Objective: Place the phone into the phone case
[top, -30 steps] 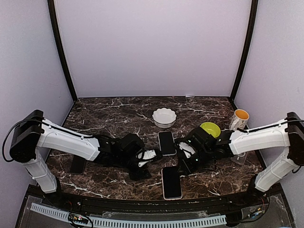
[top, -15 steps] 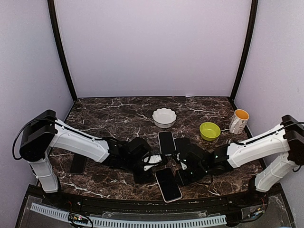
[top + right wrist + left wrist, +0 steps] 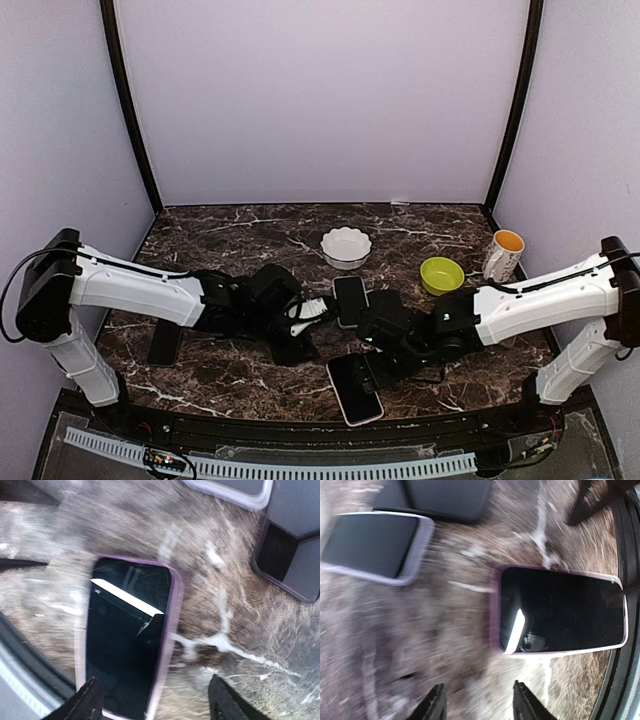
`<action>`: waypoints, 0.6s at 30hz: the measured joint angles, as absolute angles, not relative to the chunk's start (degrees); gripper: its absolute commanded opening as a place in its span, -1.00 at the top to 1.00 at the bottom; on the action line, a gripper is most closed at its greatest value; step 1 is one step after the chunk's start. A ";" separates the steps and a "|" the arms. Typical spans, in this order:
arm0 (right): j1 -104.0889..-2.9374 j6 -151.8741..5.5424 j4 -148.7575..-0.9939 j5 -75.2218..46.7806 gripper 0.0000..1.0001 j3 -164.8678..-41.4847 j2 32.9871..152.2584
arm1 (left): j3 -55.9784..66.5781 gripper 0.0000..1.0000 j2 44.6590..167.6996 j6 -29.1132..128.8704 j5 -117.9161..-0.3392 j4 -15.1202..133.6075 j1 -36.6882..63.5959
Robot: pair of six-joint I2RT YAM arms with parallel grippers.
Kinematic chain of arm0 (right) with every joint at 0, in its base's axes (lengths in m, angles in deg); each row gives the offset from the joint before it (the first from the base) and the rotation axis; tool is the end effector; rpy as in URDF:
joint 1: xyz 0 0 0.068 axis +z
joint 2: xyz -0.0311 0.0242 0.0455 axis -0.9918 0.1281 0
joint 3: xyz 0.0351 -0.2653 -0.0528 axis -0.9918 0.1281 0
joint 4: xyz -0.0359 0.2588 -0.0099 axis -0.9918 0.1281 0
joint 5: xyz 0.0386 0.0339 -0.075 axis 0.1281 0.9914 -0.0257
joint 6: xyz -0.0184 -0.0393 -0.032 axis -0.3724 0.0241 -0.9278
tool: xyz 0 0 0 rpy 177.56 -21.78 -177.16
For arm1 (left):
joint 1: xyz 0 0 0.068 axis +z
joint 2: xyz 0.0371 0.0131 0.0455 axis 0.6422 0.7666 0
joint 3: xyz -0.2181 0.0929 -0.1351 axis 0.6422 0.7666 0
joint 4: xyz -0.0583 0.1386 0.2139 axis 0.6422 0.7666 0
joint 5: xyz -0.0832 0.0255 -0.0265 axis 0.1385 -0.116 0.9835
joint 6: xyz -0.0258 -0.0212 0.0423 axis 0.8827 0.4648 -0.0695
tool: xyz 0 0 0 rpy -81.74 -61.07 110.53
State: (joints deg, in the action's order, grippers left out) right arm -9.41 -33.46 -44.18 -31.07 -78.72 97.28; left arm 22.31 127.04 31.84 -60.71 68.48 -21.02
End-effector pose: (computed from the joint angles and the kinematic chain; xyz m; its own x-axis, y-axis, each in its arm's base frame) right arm 0.0866 0.2672 0.1875 -0.8533 -0.3490 -0.3874 -0.4463 0.8731 0.1965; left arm 0.1641 -0.3044 0.1785 -0.2577 0.6947 -0.6716 0.9410 0.3381 -0.0112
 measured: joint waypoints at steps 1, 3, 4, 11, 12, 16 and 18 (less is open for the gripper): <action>-8.40 -32.82 -43.31 -32.25 -0.96 -80.69 97.67 | 22.31 0.00 125.10 32.43 -61.39 69.40 -20.16; -6.83 -31.25 -42.78 -33.50 -0.97 -83.38 99.07 | 22.31 -0.04 121.80 33.59 -62.46 70.87 -18.52; -6.02 -30.49 -42.81 -33.72 -0.97 -84.58 100.47 | 22.31 -0.06 120.40 34.42 -62.81 71.52 -17.72; -3.46 -25.92 -38.76 -34.42 -0.97 -89.58 112.27 | 22.40 -0.09 117.21 38.44 -64.01 73.69 -15.66; -3.22 -25.48 -38.11 -34.57 -0.97 -90.20 113.41 | 22.44 -0.09 117.21 38.68 -63.92 73.82 -15.66; -1.89 -23.93 -36.53 -34.96 -0.93 -91.18 115.44 | 22.84 -0.09 117.14 39.03 -63.73 74.12 -15.66; -1.56 -23.40 -36.47 -34.79 -0.85 -91.09 115.44 | 23.06 -0.10 116.99 39.03 -63.60 74.39 -15.66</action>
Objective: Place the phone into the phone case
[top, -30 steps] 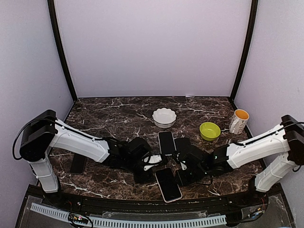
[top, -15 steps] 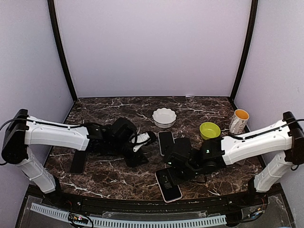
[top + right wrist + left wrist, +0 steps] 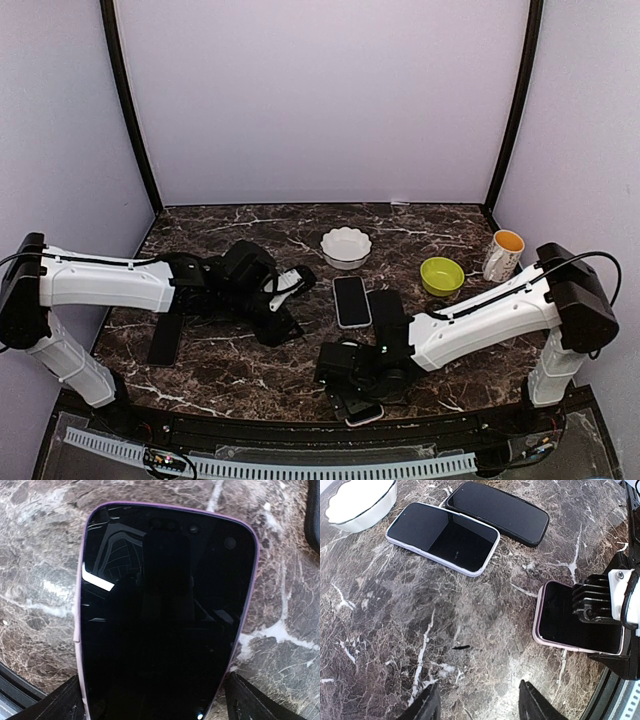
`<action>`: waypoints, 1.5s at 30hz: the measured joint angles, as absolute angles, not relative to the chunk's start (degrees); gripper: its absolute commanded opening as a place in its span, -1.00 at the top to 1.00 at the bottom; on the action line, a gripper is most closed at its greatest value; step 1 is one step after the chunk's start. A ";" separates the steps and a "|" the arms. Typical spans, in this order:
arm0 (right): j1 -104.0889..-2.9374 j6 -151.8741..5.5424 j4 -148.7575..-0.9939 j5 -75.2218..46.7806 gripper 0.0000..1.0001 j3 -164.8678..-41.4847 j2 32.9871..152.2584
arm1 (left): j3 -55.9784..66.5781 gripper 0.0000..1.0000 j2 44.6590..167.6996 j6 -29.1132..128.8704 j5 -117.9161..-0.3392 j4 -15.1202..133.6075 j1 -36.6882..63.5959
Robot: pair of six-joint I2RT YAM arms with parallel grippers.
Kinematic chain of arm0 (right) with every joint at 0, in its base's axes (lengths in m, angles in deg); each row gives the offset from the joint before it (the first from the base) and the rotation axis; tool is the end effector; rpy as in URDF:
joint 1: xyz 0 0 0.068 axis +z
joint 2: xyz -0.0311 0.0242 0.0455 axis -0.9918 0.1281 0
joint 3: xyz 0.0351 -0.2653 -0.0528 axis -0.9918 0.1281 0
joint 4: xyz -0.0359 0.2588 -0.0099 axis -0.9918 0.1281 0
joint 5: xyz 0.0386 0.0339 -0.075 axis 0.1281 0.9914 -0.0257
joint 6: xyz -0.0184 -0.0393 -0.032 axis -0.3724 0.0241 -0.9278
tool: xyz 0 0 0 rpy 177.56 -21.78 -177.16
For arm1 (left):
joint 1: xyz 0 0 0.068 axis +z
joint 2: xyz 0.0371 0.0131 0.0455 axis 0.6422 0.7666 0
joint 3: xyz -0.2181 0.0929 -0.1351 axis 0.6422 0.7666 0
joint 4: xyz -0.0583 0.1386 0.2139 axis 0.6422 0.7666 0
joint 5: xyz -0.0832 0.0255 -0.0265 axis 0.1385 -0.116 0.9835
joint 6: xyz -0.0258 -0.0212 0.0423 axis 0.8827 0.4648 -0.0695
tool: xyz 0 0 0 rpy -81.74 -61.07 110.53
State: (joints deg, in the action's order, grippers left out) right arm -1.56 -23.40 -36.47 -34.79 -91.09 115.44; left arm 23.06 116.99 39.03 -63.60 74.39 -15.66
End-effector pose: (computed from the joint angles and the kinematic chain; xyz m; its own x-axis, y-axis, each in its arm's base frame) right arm 0.0590 0.3238 0.1500 -0.8823 -0.3745 -0.2853 -0.3996 0.9161 0.0332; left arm 0.1788 -0.2655 0.2216 -0.4091 0.5753 -0.7083 0.8448 0.5322 -0.0556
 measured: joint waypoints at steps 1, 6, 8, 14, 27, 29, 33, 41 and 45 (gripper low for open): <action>-1.54 -23.12 -36.55 -34.81 -0.83 -90.96 115.44 | 23.12 -0.10 116.90 39.05 -63.55 74.49 -15.66; -1.52 -22.14 -36.40 -35.03 -0.53 -90.79 115.44 | 23.19 -0.10 116.86 39.05 -63.42 74.78 -15.66; -1.52 -21.74 -36.34 -35.10 -0.36 -90.74 115.44 | 23.19 -0.10 116.79 39.05 -63.33 74.80 -15.66; -1.52 -21.68 -36.34 -35.25 0.10 -90.74 115.37 | 23.19 -0.10 116.29 39.29 -62.90 74.78 -15.66; -1.02 -28.06 -41.19 -46.40 0.49 -87.97 104.29 | 23.38 -0.95 114.23 44.54 -59.66 71.19 -15.66; -0.60 -30.44 -44.18 -51.16 0.50 -87.57 100.40 | 24.54 -0.97 111.74 47.73 -59.01 66.21 -15.66; 1.21 -36.21 -51.81 -60.91 0.54 -87.51 95.70 | 28.24 -0.94 105.95 55.88 -56.65 53.05 -15.66; 3.77 -46.16 -60.60 -71.38 0.56 -87.05 95.31 | 28.21 -0.11 106.61 64.49 -53.26 40.88 -15.66; 3.84 -49.30 -63.07 -73.76 0.59 -86.98 95.31 | 27.89 0.19 108.35 65.48 -50.55 39.68 -15.66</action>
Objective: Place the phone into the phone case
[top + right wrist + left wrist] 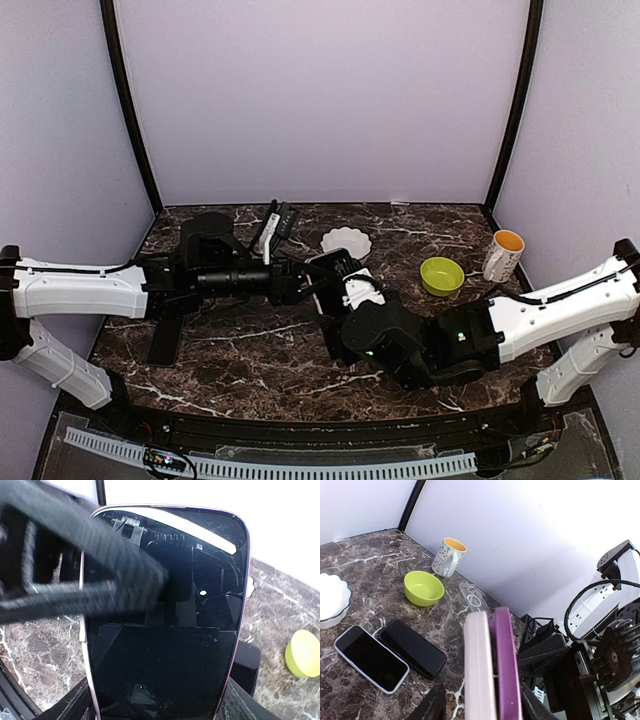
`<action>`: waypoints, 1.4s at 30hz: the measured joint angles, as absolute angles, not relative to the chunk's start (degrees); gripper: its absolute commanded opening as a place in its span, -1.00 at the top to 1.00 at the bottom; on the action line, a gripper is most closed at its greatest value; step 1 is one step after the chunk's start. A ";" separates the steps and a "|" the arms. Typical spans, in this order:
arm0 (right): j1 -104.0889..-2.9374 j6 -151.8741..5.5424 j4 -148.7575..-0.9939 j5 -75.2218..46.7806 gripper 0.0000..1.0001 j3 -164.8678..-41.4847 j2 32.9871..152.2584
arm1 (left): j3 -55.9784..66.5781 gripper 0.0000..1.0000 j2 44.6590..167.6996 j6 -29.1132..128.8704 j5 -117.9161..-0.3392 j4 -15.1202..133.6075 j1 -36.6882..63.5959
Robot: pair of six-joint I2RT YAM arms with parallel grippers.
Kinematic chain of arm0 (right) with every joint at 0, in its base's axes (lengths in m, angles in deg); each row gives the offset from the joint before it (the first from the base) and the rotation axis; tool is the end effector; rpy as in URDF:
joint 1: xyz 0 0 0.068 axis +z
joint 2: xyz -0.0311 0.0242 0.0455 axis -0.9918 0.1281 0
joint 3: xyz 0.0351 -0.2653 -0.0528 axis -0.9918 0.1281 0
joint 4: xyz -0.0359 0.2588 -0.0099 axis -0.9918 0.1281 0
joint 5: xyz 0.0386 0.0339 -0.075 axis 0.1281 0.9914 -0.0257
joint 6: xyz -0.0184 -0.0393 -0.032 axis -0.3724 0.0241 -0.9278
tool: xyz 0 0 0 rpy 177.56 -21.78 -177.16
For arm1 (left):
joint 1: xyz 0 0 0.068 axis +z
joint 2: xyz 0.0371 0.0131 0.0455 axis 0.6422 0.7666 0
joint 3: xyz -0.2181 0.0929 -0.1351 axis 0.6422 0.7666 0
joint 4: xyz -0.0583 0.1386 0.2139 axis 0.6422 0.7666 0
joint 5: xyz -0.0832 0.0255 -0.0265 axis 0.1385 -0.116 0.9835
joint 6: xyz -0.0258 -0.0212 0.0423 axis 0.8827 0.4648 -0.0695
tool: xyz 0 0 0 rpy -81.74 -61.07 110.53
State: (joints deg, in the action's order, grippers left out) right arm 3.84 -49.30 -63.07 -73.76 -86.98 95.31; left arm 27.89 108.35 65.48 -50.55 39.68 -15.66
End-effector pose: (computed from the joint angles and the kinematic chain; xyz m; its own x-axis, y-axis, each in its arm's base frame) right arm 0.0474 0.3139 0.2722 -0.3261 -0.1728 -0.9294 -0.4777 0.8785 0.0042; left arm 0.1695 -0.2659 0.2975 -0.4904 -0.0574 -0.8696 0.8189 0.3111 -0.4824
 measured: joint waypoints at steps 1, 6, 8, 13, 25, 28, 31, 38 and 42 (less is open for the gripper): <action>3.84 -49.98 -63.66 -74.20 0.60 -86.96 95.29 | 27.86 0.25 108.68 65.63 -49.78 39.59 -15.66; 3.86 -53.09 -65.60 -74.77 0.36 -86.46 95.26 | 27.71 0.86 109.14 66.33 -47.03 39.04 -15.73; 3.84 -53.68 -66.19 -74.94 -0.24 -86.11 95.24 | 27.65 0.98 109.08 65.87 -46.24 38.36 -16.01; 2.42 -57.52 -67.66 -68.69 -0.97 -83.18 91.20 | 27.71 1.00 108.70 61.76 -44.41 38.45 -16.23; -14.13 -69.52 -64.86 -17.44 -0.44 -76.84 73.58 | 34.40 1.00 105.91 34.73 -34.99 43.46 -18.94; -14.46 -71.25 -65.62 -13.00 -0.14 -77.06 74.92 | 34.40 1.00 105.67 31.27 -33.11 43.65 -19.97; -14.70 -72.17 -66.91 -9.83 0.16 -77.45 77.15 | 34.38 1.00 105.64 29.50 -32.17 44.05 -19.99; -15.11 -74.31 -68.71 -5.04 1.00 -77.47 78.37 | 33.98 1.00 105.62 28.43 -30.29 45.58 -19.73; -15.40 -75.60 -68.38 -4.69 1.00 -77.61 78.61 | 33.46 0.71 105.64 28.69 -30.29 47.09 -19.73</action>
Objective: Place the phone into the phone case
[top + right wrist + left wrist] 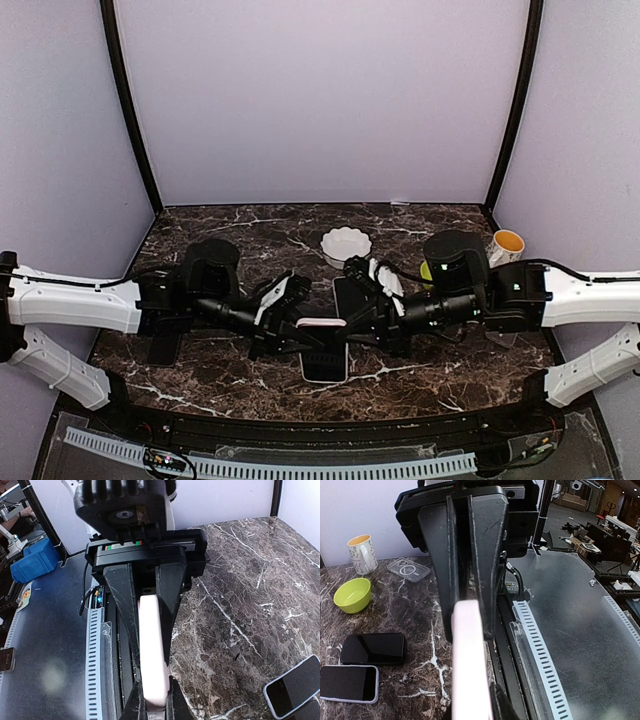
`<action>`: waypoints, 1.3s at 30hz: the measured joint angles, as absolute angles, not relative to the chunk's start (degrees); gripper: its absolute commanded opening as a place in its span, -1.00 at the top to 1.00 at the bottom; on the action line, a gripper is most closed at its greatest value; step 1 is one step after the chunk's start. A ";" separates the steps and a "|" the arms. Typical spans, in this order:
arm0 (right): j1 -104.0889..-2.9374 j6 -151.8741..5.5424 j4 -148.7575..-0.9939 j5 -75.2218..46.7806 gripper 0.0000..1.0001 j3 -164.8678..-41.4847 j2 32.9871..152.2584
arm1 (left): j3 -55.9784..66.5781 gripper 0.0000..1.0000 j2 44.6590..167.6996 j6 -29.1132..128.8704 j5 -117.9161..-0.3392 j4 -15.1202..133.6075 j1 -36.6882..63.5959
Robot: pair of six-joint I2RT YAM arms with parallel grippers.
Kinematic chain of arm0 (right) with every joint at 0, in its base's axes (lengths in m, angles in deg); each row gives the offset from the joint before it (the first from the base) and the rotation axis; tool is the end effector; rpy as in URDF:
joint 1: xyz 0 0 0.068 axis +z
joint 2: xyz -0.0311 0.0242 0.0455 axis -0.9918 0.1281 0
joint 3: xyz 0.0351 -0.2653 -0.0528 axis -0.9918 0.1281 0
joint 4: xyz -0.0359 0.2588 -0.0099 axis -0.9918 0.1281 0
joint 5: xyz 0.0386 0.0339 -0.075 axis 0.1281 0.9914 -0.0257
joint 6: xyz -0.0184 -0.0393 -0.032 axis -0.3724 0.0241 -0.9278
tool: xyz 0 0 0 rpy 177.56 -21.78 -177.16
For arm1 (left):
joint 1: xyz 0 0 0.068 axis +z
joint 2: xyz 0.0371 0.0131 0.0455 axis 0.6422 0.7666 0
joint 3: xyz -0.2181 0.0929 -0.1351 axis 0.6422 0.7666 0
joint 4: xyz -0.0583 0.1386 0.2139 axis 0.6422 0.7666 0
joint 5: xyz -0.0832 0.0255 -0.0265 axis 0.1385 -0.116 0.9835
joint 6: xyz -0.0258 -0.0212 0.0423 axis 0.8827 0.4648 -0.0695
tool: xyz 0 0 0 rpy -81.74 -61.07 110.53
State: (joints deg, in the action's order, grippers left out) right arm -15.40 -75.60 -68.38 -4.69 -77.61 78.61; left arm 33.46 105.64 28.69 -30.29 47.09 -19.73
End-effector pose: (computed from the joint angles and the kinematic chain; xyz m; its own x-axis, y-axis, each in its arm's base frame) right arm 0.0939 0.2508 0.2982 -0.2328 -0.3660 -0.9010 -0.9703 0.1494 0.1900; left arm 0.1280 -0.2615 0.2650 0.0215 0.2271 -0.9736 0.9906 -0.1362 -0.0099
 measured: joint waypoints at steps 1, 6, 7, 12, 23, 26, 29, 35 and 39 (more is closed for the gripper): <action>-15.44 -75.71 -68.27 -4.69 1.00 -77.69 78.59 | 33.31 0.55 105.64 28.85 -30.44 47.33 -19.73; -16.45 -74.94 -68.23 -4.71 1.00 -77.96 77.50 | 32.13 0.15 105.60 29.96 -32.89 45.88 -20.45; -16.75 -74.77 -68.23 -4.69 1.00 -77.96 76.97 | 32.08 0.17 105.53 30.38 -33.57 45.10 -20.62; -17.08 -74.53 -68.25 -4.50 1.00 -78.52 74.63 | 32.54 0.62 103.46 33.17 -36.89 42.39 -20.82; -17.34 -73.46 -72.55 -2.46 -0.34 -78.65 74.81 | 33.48 1.00 101.82 38.57 -39.36 40.35 -20.99; -17.34 -72.12 -75.09 -1.35 -0.34 -78.59 76.05 | 33.48 1.00 101.93 39.60 -40.14 39.61 -20.91; -17.34 -70.88 -77.43 -0.89 -0.09 -76.49 77.06 | 33.57 1.00 101.82 42.00 -39.82 37.23 -20.10; -17.87 -68.84 -80.51 -0.63 1.00 -73.65 78.33 | 34.05 1.00 100.97 47.42 -36.45 33.40 -18.39; -18.17 -68.89 -82.52 1.16 1.00 -73.58 79.07 | 34.16 -0.23 100.66 51.36 -34.11 33.08 -17.50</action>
State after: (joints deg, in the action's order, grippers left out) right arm -18.17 -68.89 -82.52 1.16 -73.58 79.07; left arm 34.16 100.66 51.36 -34.11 33.08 -17.50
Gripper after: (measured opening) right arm 0.075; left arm 0.099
